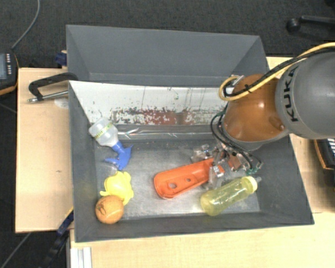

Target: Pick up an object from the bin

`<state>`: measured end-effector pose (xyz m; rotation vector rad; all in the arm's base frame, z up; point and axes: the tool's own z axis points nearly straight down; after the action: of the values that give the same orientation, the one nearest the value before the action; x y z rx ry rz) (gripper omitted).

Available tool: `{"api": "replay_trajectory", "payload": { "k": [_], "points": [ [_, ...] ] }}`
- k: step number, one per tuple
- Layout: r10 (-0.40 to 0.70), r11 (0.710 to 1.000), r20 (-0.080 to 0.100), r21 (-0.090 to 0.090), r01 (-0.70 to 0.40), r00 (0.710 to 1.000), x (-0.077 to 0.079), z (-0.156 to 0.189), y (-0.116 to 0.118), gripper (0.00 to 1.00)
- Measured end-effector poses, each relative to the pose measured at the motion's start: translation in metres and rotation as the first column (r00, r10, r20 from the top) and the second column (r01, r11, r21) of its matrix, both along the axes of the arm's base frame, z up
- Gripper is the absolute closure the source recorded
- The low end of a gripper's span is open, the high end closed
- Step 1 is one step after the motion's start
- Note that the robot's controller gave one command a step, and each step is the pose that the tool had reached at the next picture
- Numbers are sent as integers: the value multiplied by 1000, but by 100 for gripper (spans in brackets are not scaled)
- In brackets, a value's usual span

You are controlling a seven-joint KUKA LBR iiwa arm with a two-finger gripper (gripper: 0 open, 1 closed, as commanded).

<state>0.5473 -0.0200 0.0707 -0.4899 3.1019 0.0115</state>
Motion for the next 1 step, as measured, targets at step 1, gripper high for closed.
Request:
{"api": "replay_trajectory", "payload": {
  "k": [1],
  "points": [
    [37, 999, 6, 1, -37, 999, -17, 73, 10, 100]
  ]
}}
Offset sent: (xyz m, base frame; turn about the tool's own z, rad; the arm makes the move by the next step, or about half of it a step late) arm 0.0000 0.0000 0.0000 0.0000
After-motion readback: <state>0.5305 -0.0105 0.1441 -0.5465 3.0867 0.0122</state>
